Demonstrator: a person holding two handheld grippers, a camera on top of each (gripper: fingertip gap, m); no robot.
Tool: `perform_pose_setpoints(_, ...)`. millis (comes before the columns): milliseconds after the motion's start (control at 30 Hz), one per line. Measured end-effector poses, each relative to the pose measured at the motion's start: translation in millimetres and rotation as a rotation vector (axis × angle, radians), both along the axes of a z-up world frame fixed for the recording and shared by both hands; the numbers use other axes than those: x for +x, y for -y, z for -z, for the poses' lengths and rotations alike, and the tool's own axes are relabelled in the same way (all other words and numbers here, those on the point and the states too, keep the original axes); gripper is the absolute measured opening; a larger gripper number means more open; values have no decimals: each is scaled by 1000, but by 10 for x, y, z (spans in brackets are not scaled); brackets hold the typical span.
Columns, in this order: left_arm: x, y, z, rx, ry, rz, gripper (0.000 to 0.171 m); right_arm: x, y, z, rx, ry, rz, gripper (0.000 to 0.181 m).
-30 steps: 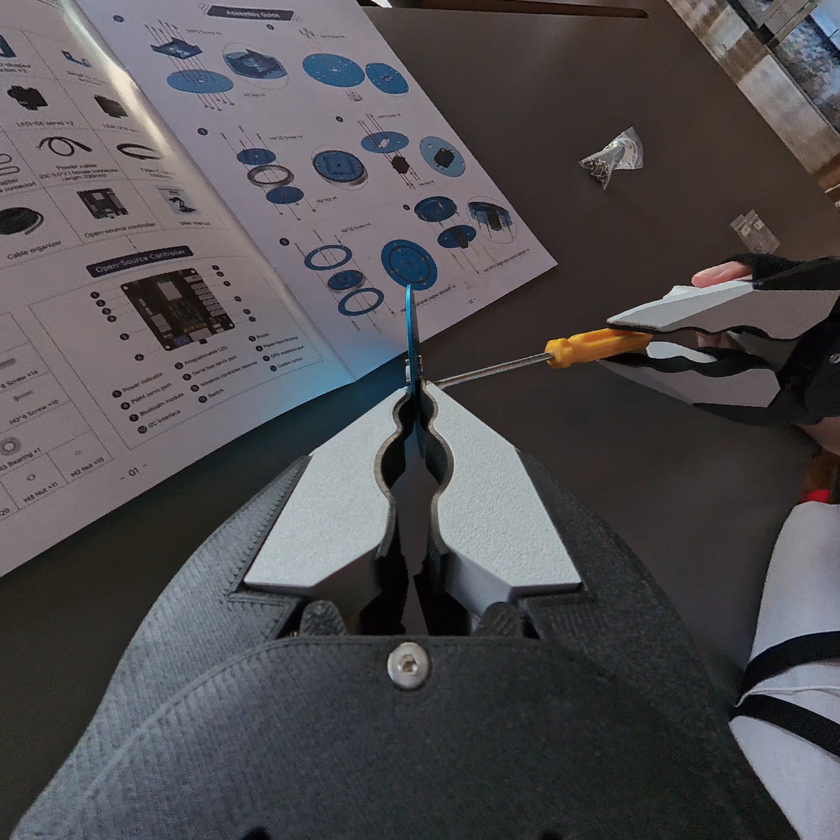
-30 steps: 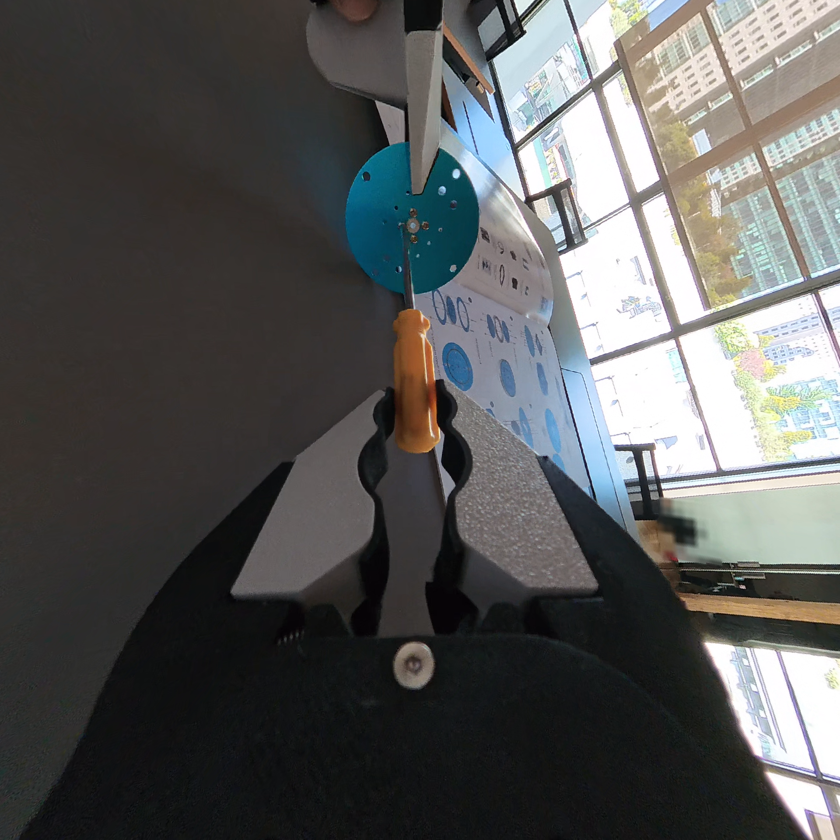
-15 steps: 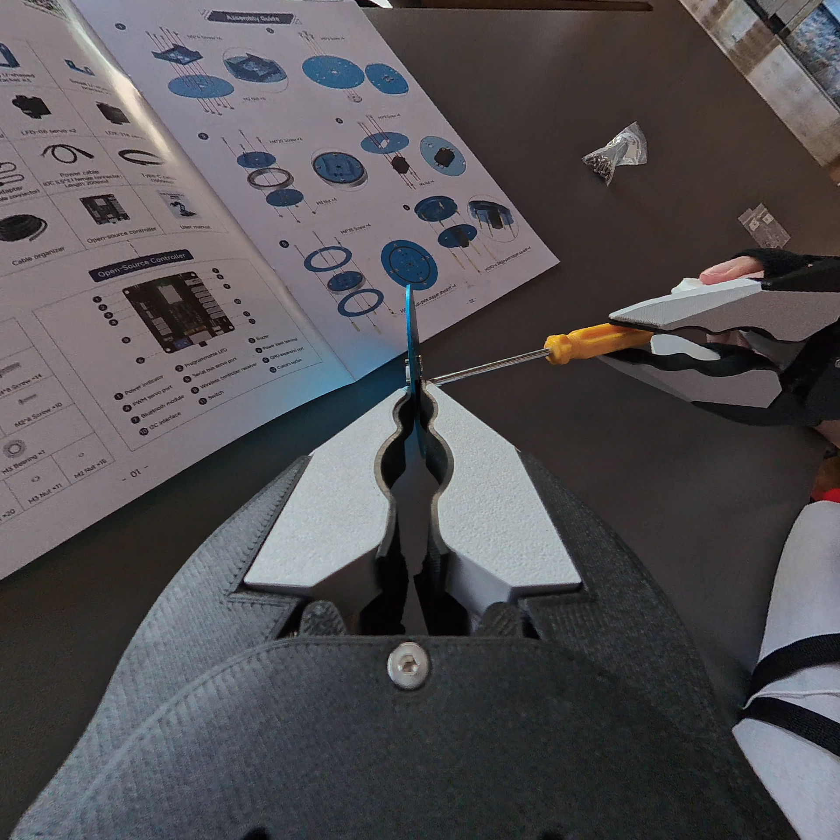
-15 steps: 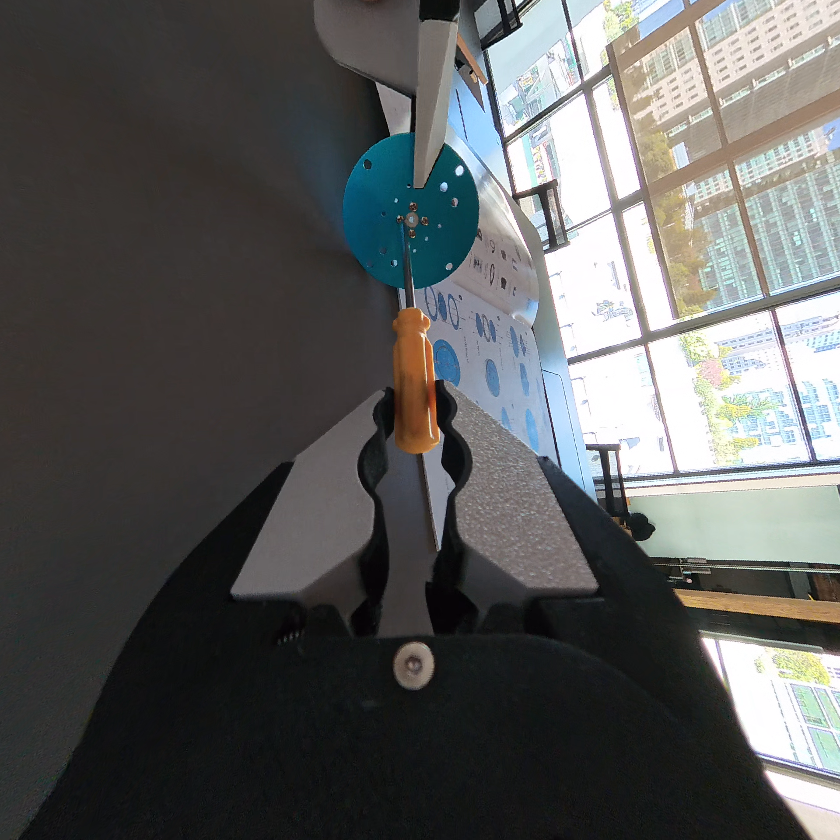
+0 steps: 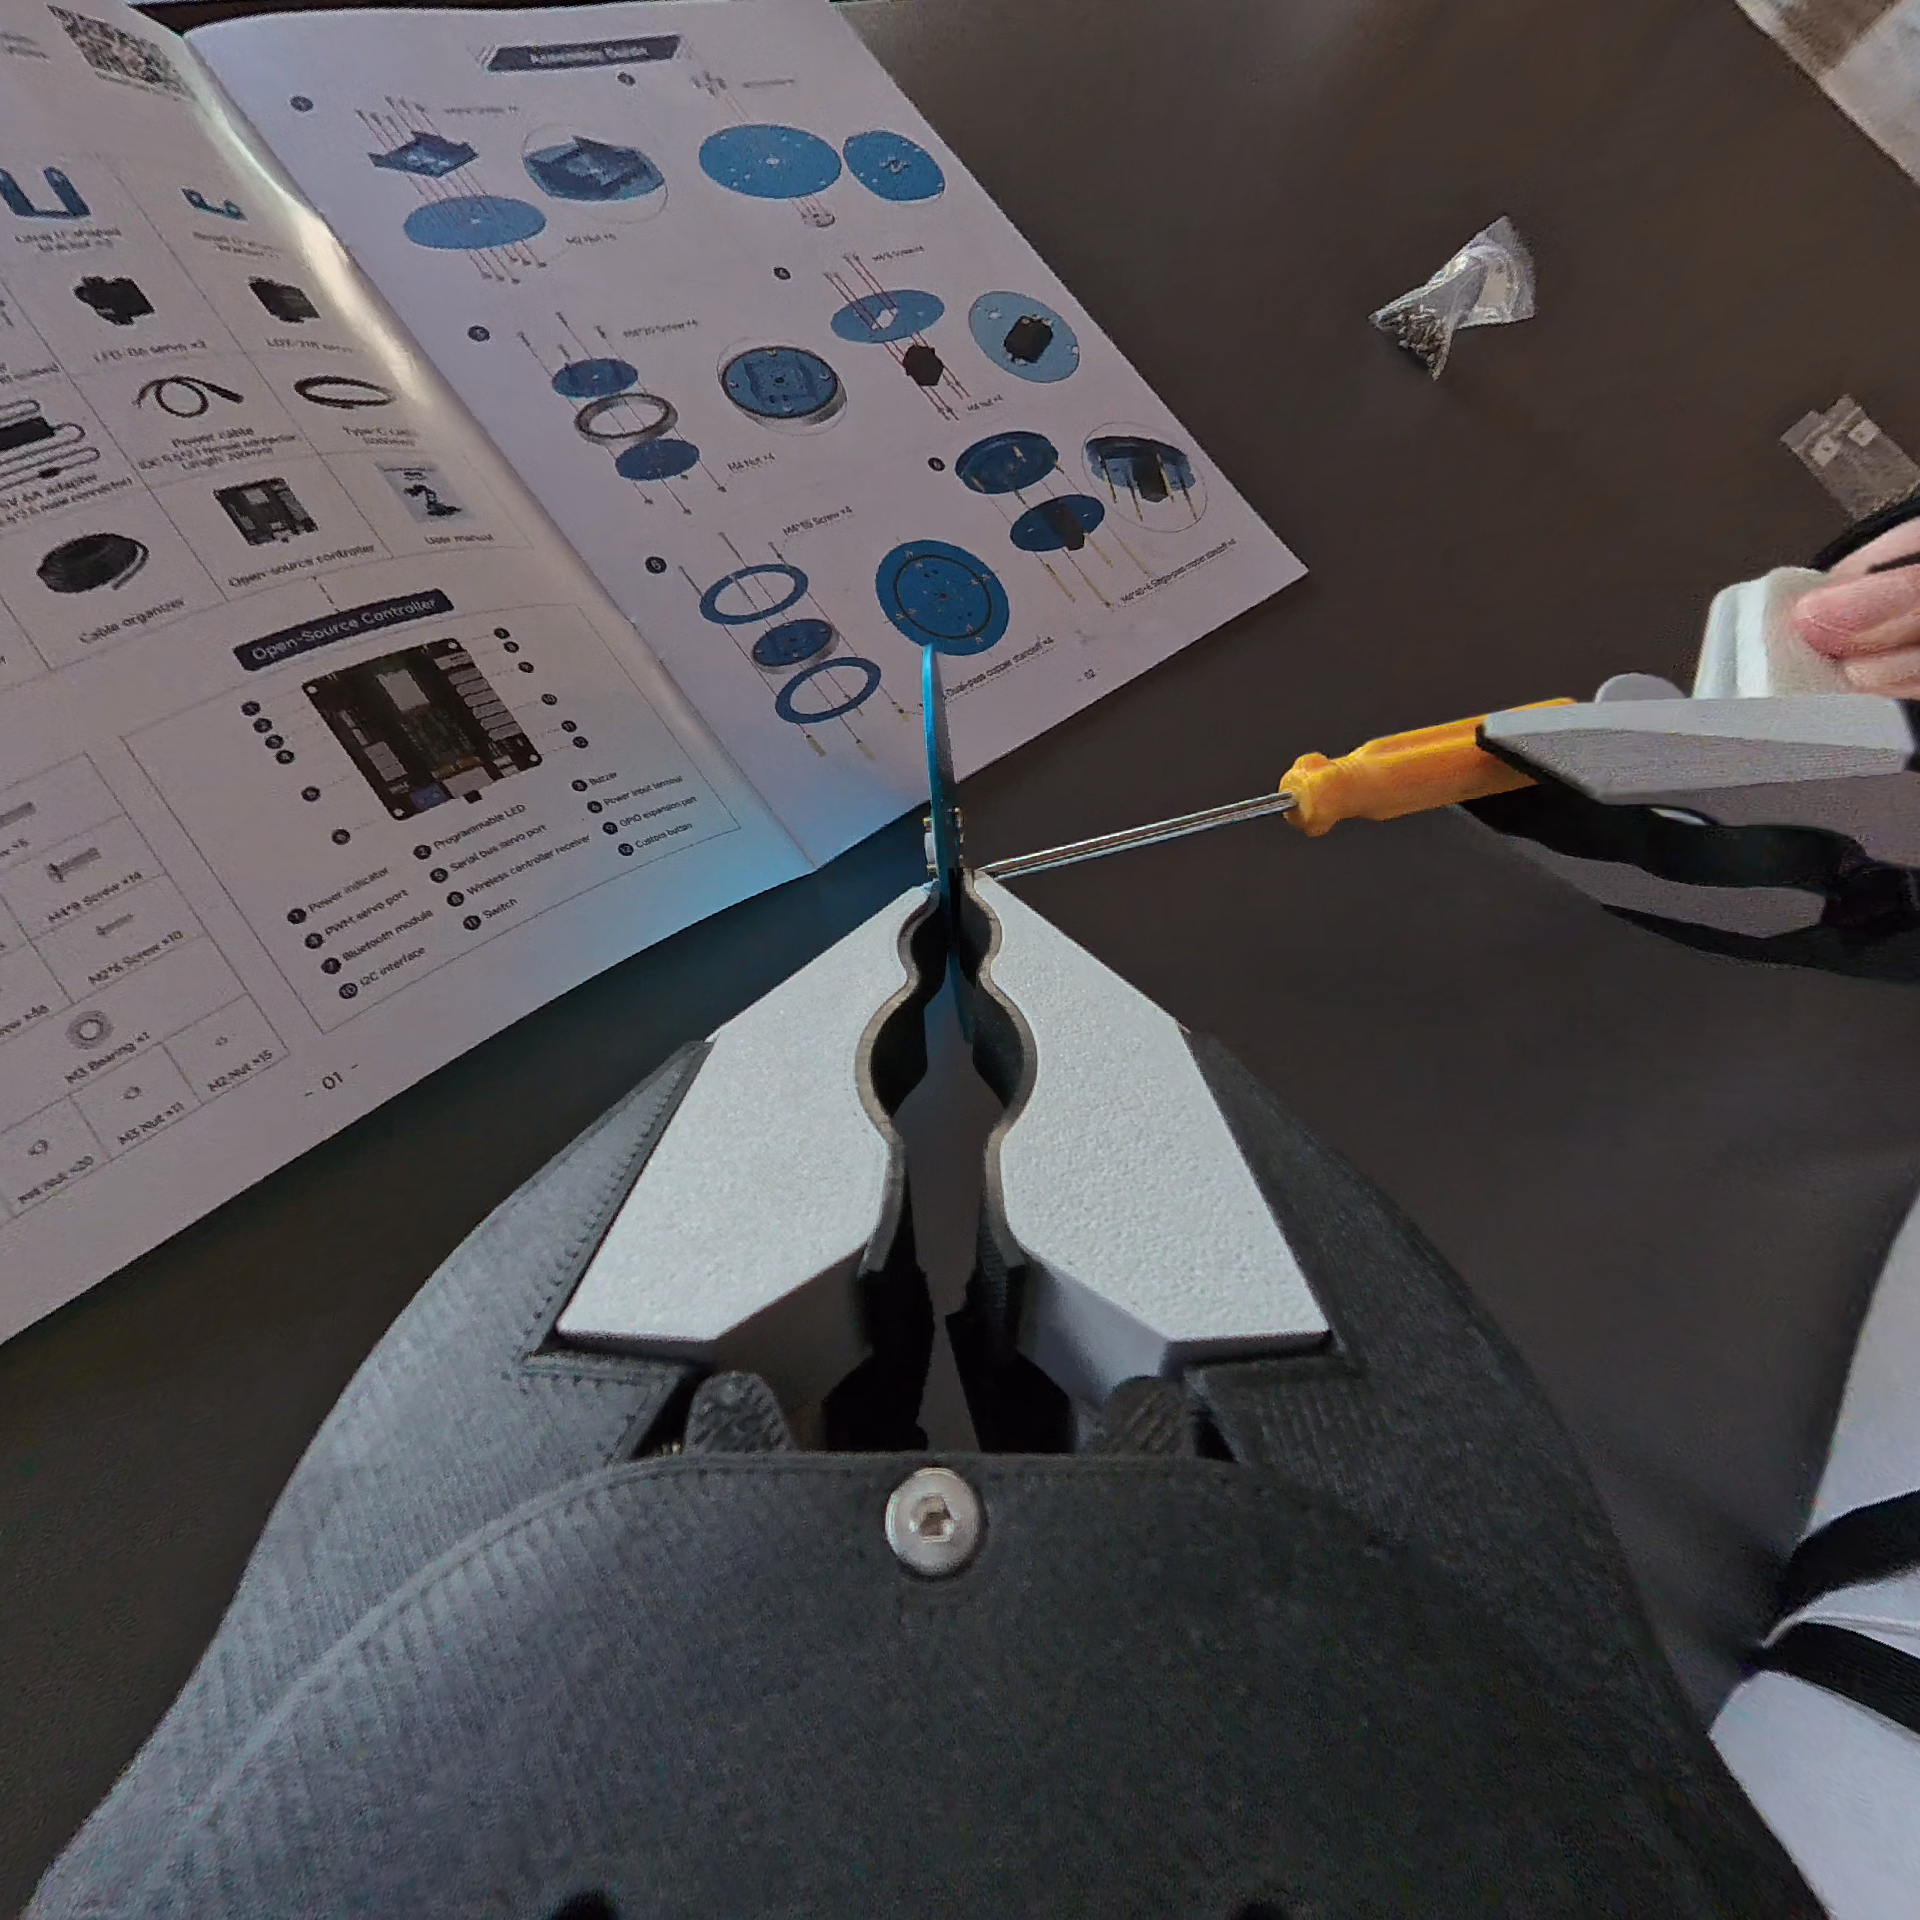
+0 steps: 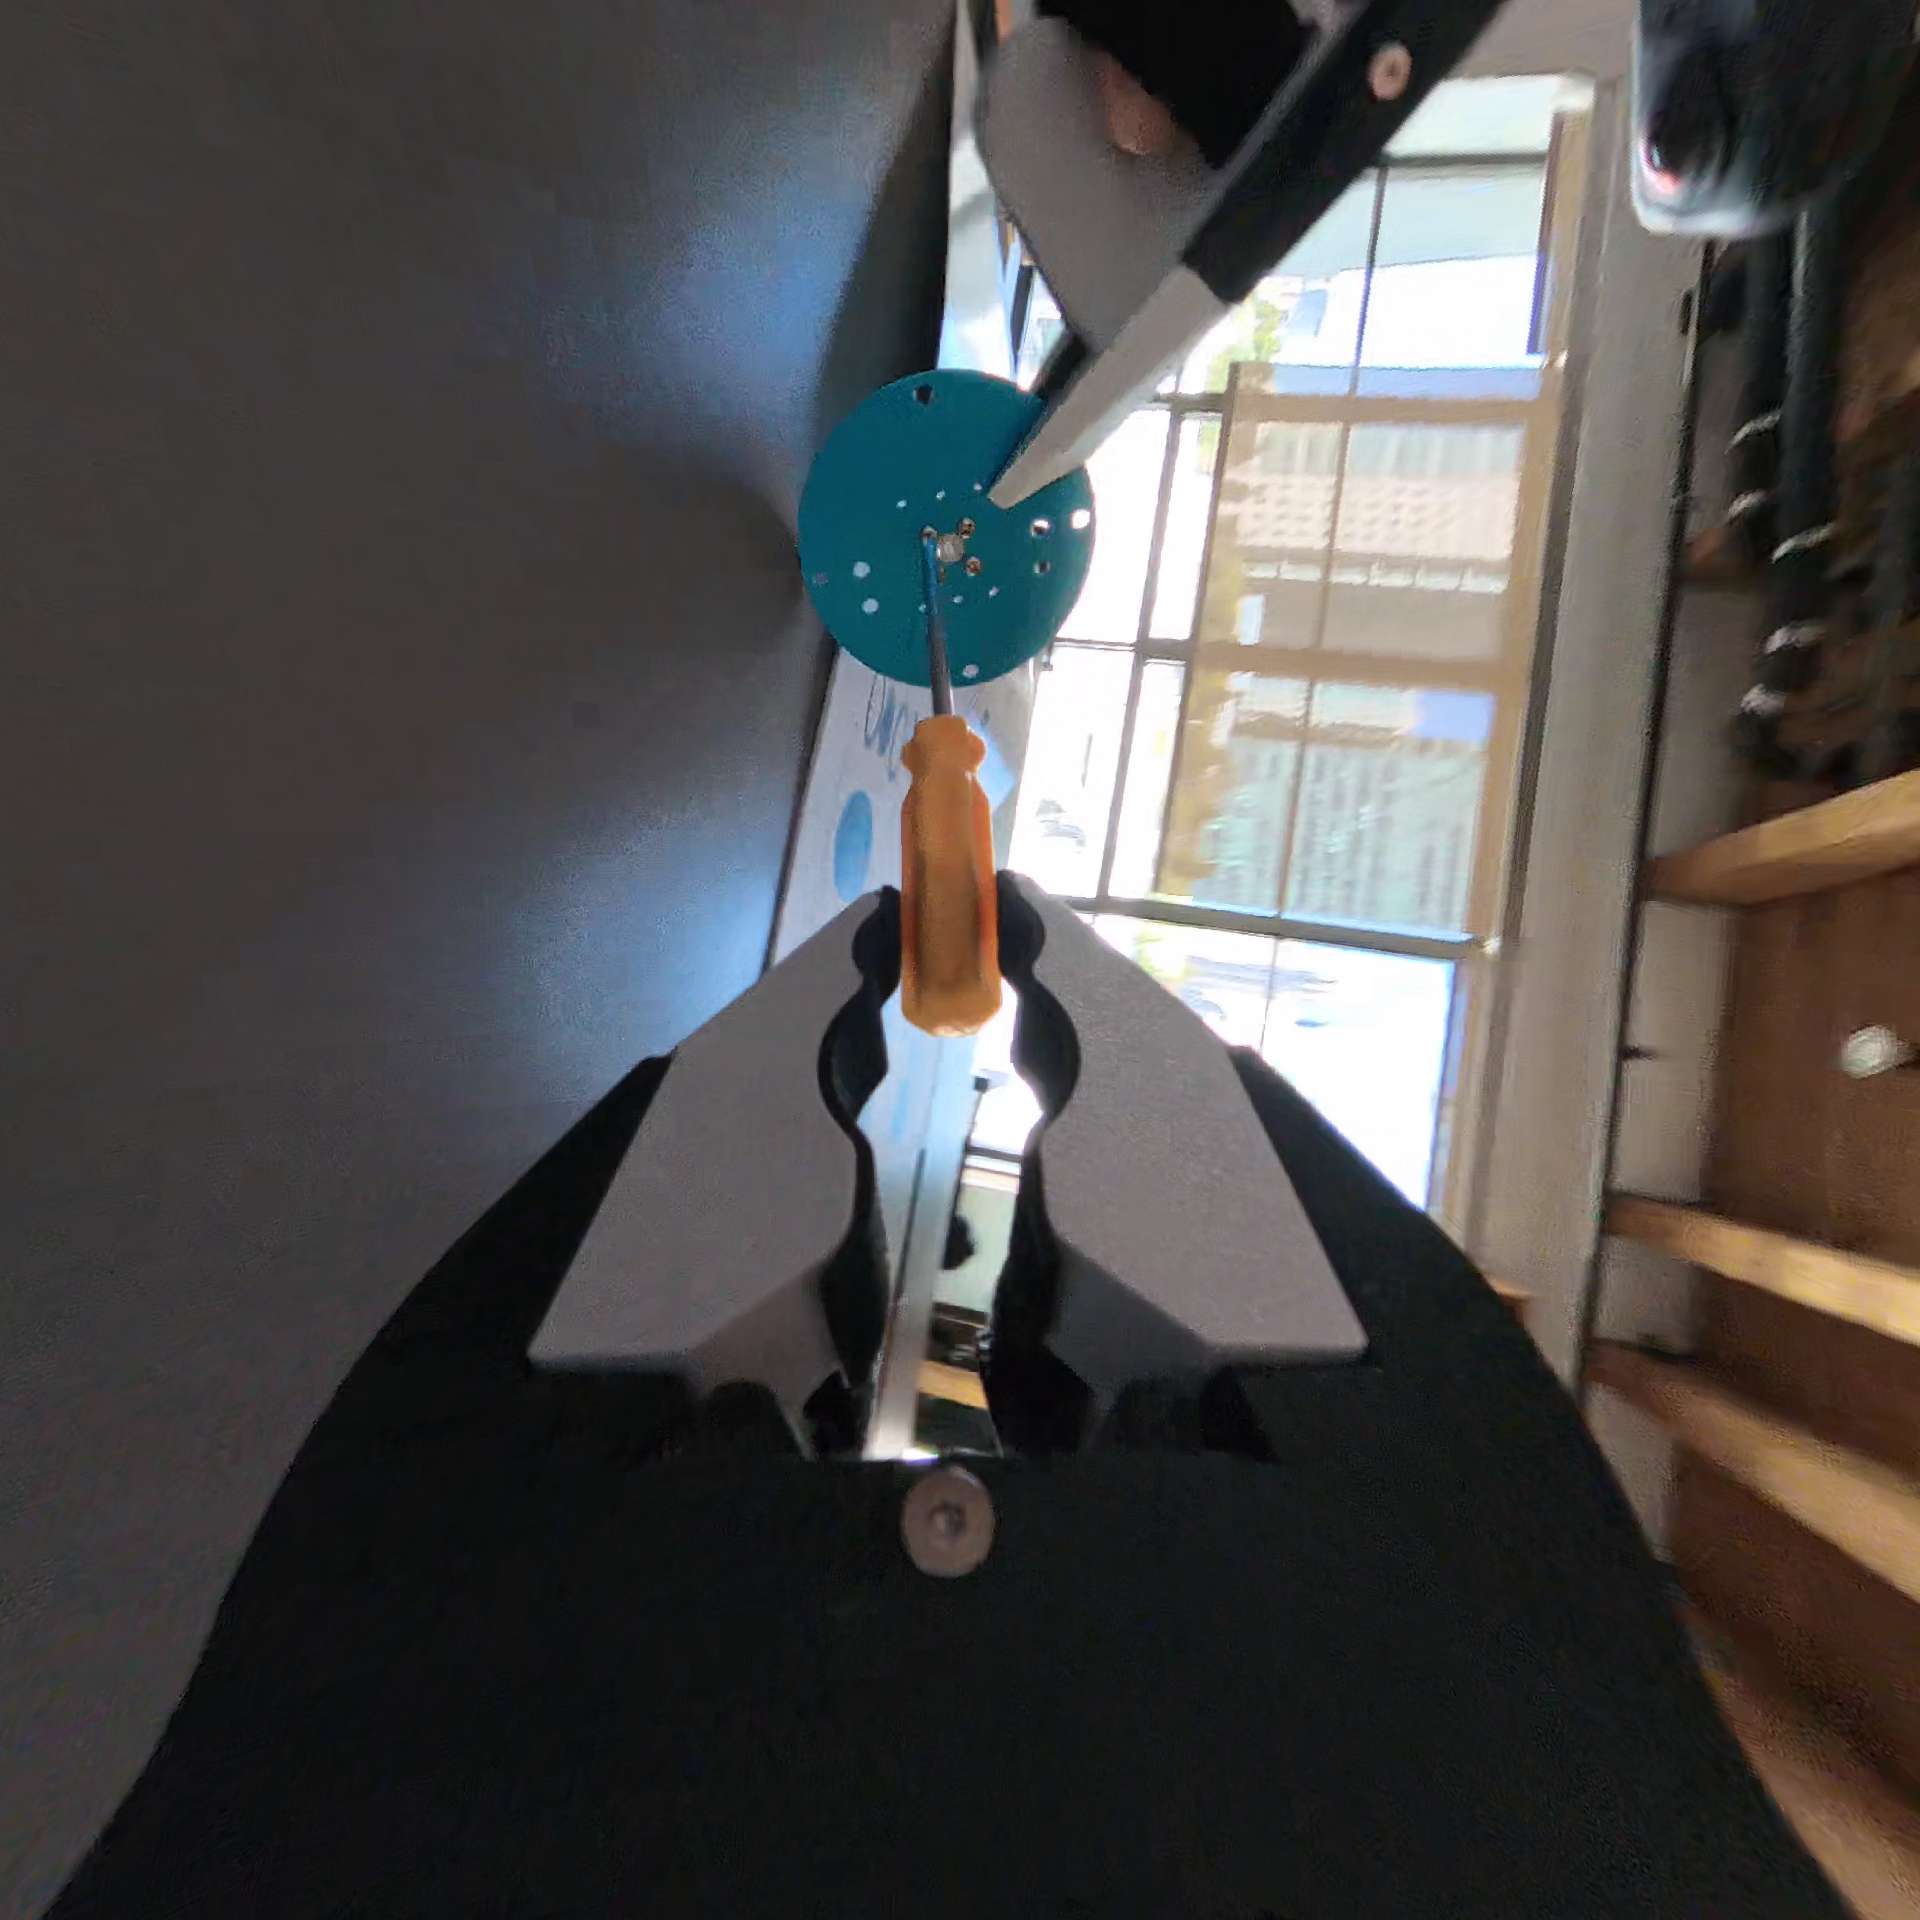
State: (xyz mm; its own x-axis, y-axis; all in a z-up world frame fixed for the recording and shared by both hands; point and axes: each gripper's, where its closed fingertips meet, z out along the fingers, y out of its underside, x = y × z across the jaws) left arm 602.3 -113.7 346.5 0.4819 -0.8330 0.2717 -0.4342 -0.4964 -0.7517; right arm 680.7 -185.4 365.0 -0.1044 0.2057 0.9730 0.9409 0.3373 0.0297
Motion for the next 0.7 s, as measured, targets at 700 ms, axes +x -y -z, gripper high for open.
perform_pose_setpoints(700, 36, -148, -535, 447, 53, -122, 0, 68, -214, -120, -1038, -1638, 211, 10)
